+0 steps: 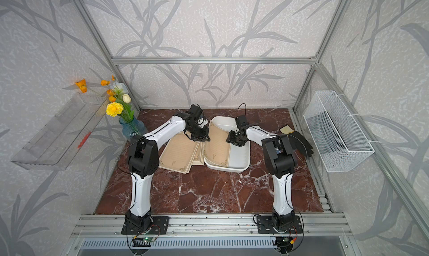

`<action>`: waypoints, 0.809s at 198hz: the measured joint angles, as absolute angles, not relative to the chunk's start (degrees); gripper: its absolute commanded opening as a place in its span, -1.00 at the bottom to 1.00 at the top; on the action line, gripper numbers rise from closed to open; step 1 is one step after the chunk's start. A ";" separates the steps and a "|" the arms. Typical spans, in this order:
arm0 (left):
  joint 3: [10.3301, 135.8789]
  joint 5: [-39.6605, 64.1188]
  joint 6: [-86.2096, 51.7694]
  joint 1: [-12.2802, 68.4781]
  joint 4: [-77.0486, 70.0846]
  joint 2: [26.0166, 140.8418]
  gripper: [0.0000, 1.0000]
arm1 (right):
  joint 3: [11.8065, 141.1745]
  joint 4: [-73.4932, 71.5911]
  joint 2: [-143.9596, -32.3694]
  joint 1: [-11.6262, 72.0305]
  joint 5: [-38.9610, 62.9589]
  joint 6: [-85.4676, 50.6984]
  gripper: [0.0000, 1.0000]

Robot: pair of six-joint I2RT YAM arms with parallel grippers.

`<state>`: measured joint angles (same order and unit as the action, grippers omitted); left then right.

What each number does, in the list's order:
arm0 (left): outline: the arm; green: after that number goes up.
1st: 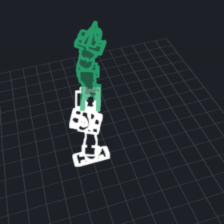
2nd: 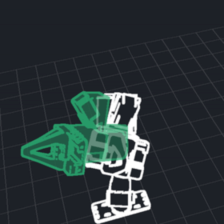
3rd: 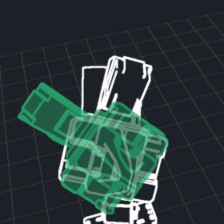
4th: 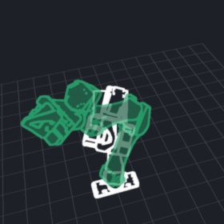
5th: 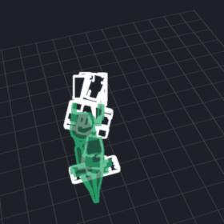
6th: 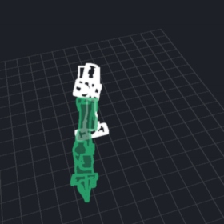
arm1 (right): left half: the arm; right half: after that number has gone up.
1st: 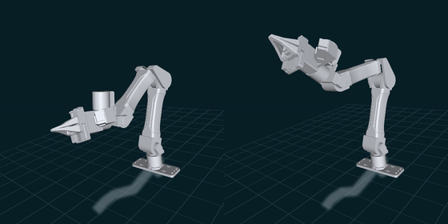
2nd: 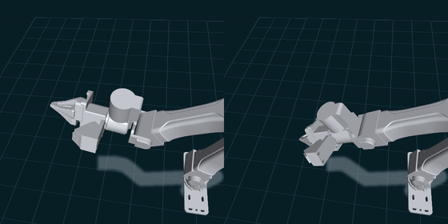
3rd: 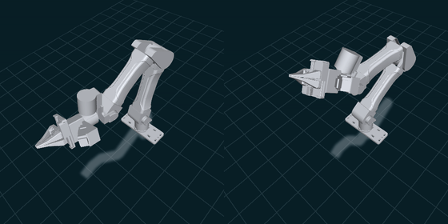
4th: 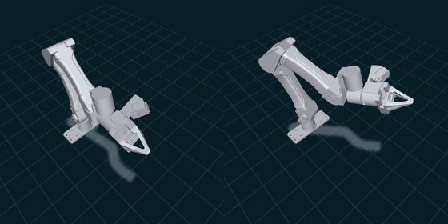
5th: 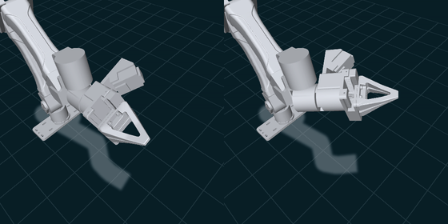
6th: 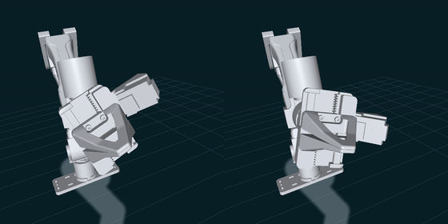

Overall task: Take out the stationery paper from the storage box
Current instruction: Pick up the stationery paper from the storage box.

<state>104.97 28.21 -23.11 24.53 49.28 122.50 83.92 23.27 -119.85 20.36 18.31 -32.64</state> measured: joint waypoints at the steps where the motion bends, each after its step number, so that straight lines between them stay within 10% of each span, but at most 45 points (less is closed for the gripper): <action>1: 104.97 28.21 -23.11 24.53 49.28 122.52 -0.92 | 84.09 23.40 -119.98 20.43 18.09 -32.53 -0.01; 74: 104.86 27.64 -23.20 24.34 48.97 123.66 -0.56 | 89.69 31.27 -123.11 22.26 6.68 -29.89 -0.45; 160: 104.88 25.91 -22.52 24.34 49.80 123.63 -0.84 | 91.13 33.80 -123.79 23.18 1.39 -28.62 -0.48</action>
<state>104.88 25.91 -22.52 24.34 49.80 123.63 91.13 33.80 -123.79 23.18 1.39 -28.62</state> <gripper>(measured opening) 0.123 0.262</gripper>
